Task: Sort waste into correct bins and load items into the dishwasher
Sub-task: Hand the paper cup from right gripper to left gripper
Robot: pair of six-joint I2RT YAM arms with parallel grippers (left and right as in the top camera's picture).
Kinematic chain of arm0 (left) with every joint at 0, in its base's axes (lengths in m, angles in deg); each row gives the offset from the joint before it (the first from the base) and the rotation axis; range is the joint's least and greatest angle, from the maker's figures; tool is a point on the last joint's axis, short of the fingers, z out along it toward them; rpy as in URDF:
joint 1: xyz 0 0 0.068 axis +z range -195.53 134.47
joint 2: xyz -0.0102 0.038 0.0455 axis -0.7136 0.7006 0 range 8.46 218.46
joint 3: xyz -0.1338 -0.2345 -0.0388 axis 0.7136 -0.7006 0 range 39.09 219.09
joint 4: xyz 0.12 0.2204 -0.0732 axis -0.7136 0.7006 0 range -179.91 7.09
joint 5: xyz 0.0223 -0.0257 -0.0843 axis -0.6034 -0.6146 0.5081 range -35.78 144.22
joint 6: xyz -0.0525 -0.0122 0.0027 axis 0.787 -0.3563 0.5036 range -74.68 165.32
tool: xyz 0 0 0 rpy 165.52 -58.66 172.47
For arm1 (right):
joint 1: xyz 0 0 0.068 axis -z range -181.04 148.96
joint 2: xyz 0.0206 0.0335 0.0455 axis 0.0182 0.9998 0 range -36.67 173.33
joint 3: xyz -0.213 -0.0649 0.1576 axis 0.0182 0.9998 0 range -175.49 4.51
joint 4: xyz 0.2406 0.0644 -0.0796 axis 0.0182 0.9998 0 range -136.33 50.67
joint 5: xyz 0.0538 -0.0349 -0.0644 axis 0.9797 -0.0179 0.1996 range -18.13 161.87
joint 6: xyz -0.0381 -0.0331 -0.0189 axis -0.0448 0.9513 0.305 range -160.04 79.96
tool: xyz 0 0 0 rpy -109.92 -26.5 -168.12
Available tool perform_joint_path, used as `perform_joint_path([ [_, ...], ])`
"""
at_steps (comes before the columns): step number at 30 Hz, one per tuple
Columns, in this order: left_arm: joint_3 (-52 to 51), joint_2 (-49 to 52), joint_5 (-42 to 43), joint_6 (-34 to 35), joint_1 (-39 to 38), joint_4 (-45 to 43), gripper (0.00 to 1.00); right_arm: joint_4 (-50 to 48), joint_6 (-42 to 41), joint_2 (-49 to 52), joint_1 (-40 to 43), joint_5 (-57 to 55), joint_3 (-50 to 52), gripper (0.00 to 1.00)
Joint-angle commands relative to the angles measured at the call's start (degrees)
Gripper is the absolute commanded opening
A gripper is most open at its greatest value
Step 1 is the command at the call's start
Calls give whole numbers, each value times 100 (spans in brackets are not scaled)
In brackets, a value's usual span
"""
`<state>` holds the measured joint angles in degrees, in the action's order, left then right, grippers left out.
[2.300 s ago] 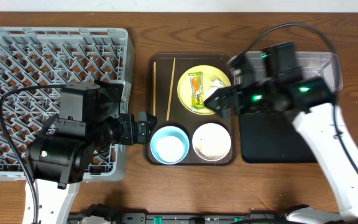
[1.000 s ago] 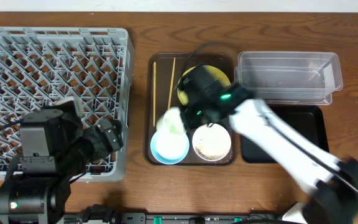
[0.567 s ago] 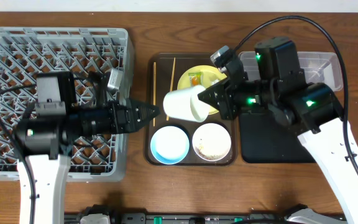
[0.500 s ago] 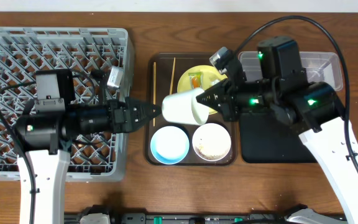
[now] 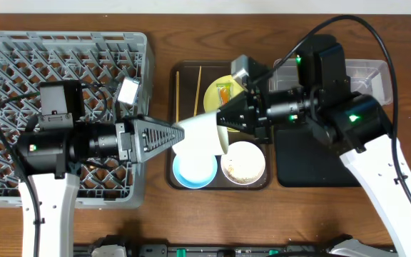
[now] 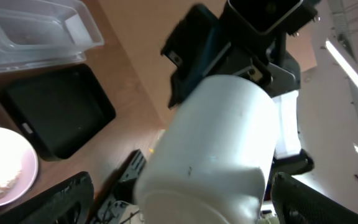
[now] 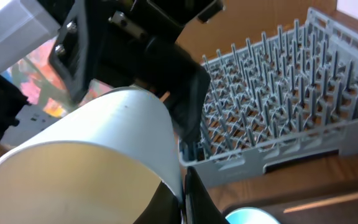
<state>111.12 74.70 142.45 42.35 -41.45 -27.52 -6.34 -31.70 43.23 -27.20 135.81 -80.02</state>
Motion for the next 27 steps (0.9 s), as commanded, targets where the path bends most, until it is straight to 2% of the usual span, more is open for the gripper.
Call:
perform_joint_path([
  [1,68,-153,190,-107,-118,31,91,-184,-168,118,-247,-52,-2,1],
  [6,68,-249,192,-109,-232,31,84,-302,-278,310,-459,-511,-2,1],
  [10,68,-282,190,-107,-234,35,70,-341,-271,417,-459,-557,-2,1],
  [14,68,-280,192,-107,-234,52,70,-424,-275,424,-457,-673,-2,1],
  [18,68,-282,192,-107,-236,55,79,-507,-280,424,-457,-688,-2,1],
  [27,63,-282,153,-109,-234,184,78,-505,-278,424,-452,-1128,-2,1],
])
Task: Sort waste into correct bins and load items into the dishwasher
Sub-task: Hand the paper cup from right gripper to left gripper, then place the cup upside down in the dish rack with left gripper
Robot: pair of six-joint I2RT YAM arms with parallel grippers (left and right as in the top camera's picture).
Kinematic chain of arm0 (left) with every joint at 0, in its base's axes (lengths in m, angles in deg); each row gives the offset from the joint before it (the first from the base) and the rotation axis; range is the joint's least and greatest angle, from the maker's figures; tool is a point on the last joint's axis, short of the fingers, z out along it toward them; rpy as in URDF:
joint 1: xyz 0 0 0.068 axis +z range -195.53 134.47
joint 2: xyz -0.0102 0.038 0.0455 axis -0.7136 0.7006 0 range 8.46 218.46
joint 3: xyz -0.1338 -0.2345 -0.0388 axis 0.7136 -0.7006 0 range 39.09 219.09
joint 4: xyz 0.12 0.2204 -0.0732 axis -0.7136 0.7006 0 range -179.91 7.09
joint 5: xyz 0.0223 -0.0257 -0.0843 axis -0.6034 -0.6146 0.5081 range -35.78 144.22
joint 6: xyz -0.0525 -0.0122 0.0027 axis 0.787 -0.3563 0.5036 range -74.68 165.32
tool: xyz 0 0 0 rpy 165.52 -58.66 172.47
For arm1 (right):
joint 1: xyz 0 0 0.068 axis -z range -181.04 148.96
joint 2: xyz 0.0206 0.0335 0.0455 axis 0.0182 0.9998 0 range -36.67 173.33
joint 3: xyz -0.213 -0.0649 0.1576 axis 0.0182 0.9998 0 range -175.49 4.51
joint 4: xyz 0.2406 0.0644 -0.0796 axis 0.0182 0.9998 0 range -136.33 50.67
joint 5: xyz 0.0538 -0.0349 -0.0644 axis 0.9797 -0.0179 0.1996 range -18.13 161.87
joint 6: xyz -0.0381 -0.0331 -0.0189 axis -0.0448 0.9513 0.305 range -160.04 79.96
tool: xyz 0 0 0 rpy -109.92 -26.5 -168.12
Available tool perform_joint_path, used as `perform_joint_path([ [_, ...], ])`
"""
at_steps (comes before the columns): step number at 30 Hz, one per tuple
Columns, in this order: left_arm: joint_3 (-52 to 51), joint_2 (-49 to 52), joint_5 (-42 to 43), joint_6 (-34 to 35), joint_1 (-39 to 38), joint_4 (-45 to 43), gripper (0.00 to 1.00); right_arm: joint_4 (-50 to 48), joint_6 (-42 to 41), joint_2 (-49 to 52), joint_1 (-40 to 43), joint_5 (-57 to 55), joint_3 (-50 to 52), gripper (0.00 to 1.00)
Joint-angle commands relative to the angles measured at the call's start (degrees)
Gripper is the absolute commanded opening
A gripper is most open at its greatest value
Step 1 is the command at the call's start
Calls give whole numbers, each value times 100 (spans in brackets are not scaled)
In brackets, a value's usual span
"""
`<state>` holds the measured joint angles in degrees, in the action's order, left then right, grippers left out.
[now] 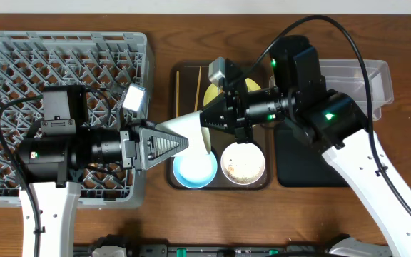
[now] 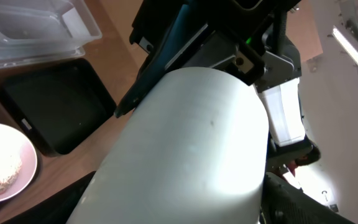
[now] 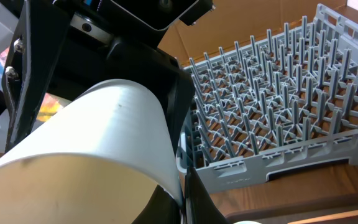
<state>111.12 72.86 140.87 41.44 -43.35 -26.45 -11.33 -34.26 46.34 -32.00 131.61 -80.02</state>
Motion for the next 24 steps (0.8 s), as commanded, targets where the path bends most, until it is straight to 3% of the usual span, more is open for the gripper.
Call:
perform_joint_path([
  [1,63,-98,278,-17,-44,76,75,-4,-22,114,31,-710,-2,1],
  [6,63,-98,61,-17,-44,76,66,50,-63,114,44,-898,-2,1],
  [10,63,-98,-1351,-13,-44,304,66,138,-103,111,116,-898,-2,59],
  [13,63,-98,-2562,57,-44,715,62,295,-105,111,243,-1064,-2,85],
  [16,63,-98,-3897,452,-44,1097,58,584,-199,109,444,-1508,-2,91],
  [24,63,-234,-7912,2428,326,1805,57,1631,-234,111,603,-1797,-2,93],
])
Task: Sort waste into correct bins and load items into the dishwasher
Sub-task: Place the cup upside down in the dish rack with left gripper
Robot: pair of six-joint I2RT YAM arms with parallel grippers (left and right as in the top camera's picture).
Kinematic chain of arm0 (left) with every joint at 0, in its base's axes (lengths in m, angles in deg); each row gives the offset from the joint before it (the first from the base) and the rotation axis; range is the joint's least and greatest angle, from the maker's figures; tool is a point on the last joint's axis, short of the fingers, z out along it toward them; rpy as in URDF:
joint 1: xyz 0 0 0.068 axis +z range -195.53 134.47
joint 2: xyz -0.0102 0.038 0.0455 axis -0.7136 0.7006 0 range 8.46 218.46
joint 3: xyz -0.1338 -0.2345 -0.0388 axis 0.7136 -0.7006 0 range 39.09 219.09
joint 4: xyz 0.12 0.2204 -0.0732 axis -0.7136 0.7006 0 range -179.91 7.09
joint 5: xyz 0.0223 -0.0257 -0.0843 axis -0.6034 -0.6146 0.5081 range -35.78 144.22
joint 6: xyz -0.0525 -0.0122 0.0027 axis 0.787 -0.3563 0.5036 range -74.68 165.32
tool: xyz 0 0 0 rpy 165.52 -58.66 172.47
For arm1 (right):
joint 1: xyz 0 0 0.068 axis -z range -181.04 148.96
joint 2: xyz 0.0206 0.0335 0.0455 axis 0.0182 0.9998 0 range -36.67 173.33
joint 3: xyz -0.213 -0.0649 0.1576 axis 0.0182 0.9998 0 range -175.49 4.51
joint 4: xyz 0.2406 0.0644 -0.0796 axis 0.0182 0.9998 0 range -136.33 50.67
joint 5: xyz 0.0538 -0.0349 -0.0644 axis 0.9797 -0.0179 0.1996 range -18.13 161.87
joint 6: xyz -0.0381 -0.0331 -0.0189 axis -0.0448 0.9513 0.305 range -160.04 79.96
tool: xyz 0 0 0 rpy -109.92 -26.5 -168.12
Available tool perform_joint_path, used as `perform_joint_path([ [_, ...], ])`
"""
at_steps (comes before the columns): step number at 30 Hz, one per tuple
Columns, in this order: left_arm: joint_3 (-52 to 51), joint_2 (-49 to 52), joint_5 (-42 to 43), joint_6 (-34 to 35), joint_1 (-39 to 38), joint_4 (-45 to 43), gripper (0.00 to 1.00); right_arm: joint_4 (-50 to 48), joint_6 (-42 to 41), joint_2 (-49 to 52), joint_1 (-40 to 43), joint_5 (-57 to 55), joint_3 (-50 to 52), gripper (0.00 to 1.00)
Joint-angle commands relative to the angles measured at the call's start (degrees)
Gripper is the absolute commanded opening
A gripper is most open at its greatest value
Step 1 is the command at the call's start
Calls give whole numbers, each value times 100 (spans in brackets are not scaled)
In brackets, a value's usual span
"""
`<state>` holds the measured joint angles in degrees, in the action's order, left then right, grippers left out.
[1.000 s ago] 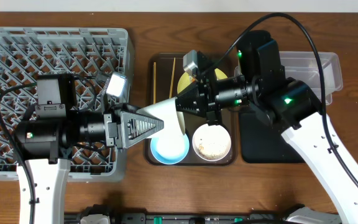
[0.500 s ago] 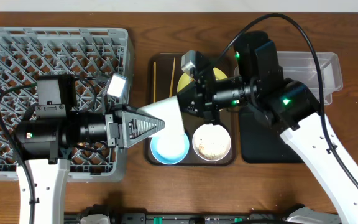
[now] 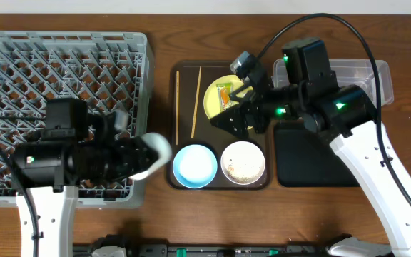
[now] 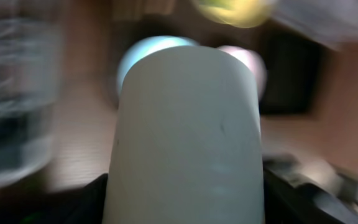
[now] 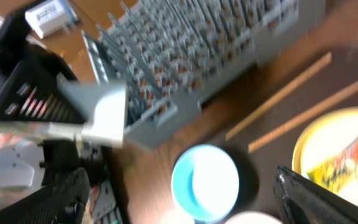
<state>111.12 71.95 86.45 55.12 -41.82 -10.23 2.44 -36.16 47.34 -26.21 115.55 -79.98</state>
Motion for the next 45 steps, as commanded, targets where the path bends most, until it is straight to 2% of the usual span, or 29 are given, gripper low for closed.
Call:
perform_joint_path([
  [1,59,-153,-2881,1217,208,282,57,393,-44,11,15,-188,-7,93],
  [5,-59,-155,-3884,1585,223,538,57,955,-42,11,-94,-245,-7,95],
  [10,-686,-138,-3923,1604,223,146,57,1300,-46,11,-389,-717,-7,97],
  [15,-1285,-131,-3335,1602,223,-332,58,1285,-44,11,-675,-802,-7,99],
  [20,-1338,-90,-3195,1784,223,-363,66,1298,-46,11,-782,-1005,-7,99],
  [23,-1344,-90,-2826,1845,223,-358,66,1296,-48,11,-817,-1005,-7,99],
  [30,-1421,13,-2903,1845,284,-393,71,1300,-173,11,-824,-1005,-7,99],
  [33,-1480,98,-2892,1847,369,-442,79,1340,-173,11,-824,-1005,-7,99],
  [35,-1480,155,-2815,1843,417,-455,94,1368,-173,11,-824,-1005,-7,99],
  [36,-1478,168,-2706,1838,450,-490,98,1381,-173,11,-824,-1005,-7,99],
  [39,-1375,166,-2317,1834,544,-522,99,1379,-173,11,-824,-1005,-7,99],
  [43,-804,153,-1670,1263,586,-422,99,1272,-256,17,-824,-1198,-7,99],
  [45,-455,138,-1196,748,586,-361,99,1126,-737,68,-824,-1690,-7,99],
])
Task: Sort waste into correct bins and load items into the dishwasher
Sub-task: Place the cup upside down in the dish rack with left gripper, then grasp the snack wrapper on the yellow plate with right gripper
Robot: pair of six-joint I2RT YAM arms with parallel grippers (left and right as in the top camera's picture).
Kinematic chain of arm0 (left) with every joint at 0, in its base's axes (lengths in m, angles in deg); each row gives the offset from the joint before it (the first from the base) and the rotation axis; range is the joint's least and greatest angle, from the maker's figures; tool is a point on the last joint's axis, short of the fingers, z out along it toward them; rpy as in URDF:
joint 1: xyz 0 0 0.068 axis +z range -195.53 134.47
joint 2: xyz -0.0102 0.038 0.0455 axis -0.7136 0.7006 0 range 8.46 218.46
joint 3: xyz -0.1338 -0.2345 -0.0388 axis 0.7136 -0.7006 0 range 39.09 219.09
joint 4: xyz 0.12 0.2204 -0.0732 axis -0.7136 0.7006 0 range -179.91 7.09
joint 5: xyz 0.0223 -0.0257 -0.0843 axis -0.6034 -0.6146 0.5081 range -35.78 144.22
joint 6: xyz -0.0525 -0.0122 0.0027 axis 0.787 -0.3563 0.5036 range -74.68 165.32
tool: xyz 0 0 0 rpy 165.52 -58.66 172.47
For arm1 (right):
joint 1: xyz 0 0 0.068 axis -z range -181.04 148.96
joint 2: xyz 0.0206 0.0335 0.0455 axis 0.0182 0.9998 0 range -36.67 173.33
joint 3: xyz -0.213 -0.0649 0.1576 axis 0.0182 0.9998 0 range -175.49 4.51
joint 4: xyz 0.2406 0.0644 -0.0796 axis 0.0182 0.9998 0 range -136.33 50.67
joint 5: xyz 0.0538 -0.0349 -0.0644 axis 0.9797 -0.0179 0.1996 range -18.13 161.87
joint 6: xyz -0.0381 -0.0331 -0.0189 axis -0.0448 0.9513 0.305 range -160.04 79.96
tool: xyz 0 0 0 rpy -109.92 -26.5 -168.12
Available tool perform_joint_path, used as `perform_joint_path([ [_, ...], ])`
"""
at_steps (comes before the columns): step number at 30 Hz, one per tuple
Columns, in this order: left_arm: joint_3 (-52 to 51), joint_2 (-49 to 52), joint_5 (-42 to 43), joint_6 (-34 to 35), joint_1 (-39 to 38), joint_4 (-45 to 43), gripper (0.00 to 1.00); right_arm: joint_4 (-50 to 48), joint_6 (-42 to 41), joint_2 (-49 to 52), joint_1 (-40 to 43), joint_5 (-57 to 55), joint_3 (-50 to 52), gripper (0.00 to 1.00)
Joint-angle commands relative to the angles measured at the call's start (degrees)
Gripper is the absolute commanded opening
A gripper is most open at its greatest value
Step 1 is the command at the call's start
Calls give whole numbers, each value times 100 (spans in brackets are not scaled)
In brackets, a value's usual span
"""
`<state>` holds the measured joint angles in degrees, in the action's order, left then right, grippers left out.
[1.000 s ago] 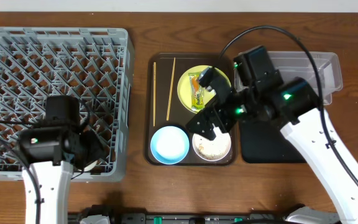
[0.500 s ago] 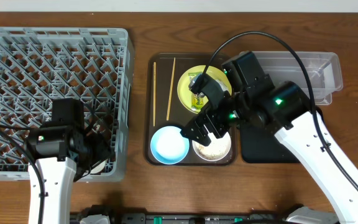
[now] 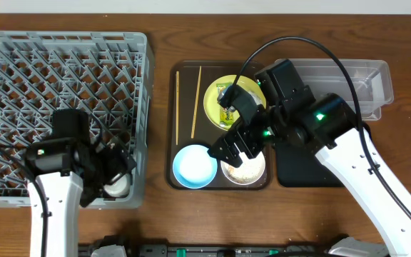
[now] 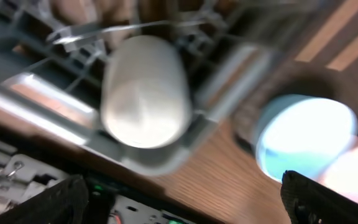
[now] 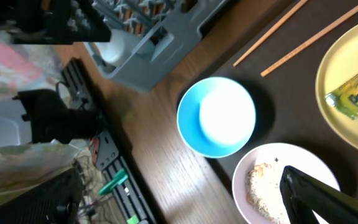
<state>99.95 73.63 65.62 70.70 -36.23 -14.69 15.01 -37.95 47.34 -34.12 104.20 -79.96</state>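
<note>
A white cup [image 3: 117,187] lies on its side in the front right corner of the grey dishwasher rack [image 3: 63,50]. In the left wrist view the cup [image 4: 145,99] is blurred and well ahead of my left gripper [image 4: 182,183], which stands open and empty. In the overhead view my left gripper [image 3: 113,171] hangs just above the cup. My right gripper [image 3: 228,148] is open over the brown tray [image 3: 184,78], between the blue bowl [image 5: 216,116] and the white bowl [image 5: 278,180] of food scraps. Its fingers hold nothing.
On the tray also lie two chopsticks [image 3: 195,100] and a yellow plate [image 5: 353,74] with a wrapper [image 5: 353,94] on it. A clear plastic bin [image 3: 362,78] and a black bin [image 3: 298,171] stand to the right of the tray.
My left gripper held the cup at the rack's right front edge; now the cup lies in the rack and the gripper is open. My right gripper has moved down over the two bowls.
Both grippers were on the white cup above the tray, the right at its rim and the left round its base. Then the pair stood further left. Then the left held the cup alone by the rack, the right open. Now the cup lies in the rack.
</note>
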Motion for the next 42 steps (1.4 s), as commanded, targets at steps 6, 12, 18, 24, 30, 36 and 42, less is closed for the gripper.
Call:
perform_joint_path([
  [6,1351,-358,1781,-1945,26,72,99,-531,-1832,769,-22,-2787,-9,89],
  [12,1368,-874,1797,-2194,26,114,100,-1670,-2330,1956,98,-3287,-9,72],
  [18,1364,-1049,1794,-2194,26,118,98,-2876,-2332,3167,116,-3517,-9,63],
  [24,1364,-1040,1794,-2194,26,118,98,-3202,-2457,3960,175,-3641,-9,48],
  [30,1364,-1040,1794,-2194,26,118,98,-2828,-2415,3696,192,-3639,-109,1],
  [36,1364,-1040,1797,-2192,26,118,98,-2459,-2365,2411,391,-3644,-129,1],
  [42,1364,-1040,1794,-2192,26,118,98,-2059,-2256,1517,970,-4006,-125,1],
])
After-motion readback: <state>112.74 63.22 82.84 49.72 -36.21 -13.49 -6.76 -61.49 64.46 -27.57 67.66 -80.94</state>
